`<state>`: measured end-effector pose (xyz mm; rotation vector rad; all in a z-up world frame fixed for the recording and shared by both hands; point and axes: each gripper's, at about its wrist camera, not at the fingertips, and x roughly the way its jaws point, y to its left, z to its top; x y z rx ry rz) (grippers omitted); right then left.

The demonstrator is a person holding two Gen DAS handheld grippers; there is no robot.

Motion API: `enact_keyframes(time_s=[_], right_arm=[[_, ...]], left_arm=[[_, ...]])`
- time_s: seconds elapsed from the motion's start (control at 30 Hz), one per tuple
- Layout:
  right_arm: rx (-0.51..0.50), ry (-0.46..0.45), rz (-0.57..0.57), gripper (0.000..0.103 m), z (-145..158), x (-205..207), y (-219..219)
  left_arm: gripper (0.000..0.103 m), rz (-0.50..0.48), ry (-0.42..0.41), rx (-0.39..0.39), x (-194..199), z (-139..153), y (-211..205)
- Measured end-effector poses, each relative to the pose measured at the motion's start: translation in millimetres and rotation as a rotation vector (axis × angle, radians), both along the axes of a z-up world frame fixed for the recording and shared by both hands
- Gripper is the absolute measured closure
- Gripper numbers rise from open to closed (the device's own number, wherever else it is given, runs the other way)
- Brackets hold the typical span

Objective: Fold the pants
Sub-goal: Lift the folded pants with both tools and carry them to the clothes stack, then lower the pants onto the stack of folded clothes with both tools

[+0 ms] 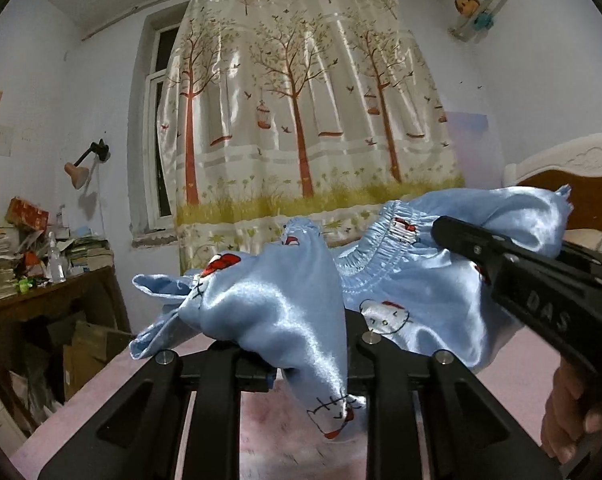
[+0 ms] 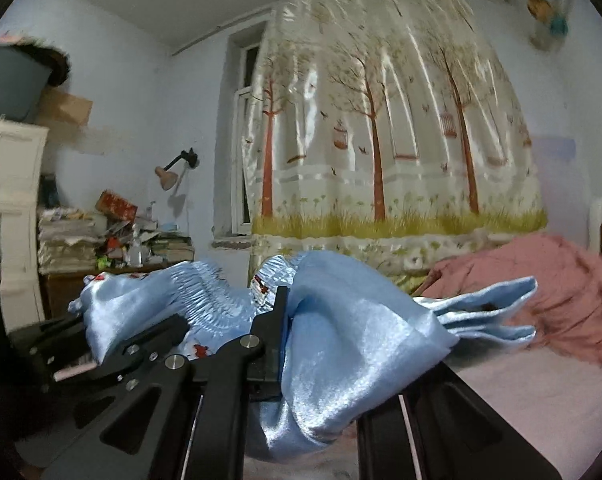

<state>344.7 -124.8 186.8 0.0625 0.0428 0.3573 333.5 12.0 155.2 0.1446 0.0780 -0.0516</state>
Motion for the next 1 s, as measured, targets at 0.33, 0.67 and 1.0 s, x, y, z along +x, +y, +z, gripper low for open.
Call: enact_keyframes(time_s=[0.33, 0.67, 1.0], right_arm=[[0.101, 0.184, 0.052, 0.093, -92.2, 133.9, 23.2], [0.173, 0.411, 0.089, 0.093, -143.9, 185.5, 13.8], [-0.048, 0.625, 0.025, 0.082, -164.0, 199.7, 24.3]], left_arm=[[0.082, -0.018, 0.174, -0.13, 109.6, -78.3, 43.8], [0.078, -0.011, 0.407, -0.143, 137.8, -110.0, 53.2], [0.011, 0.102, 0.642, -0.115, 158.5, -127.8, 76.0]])
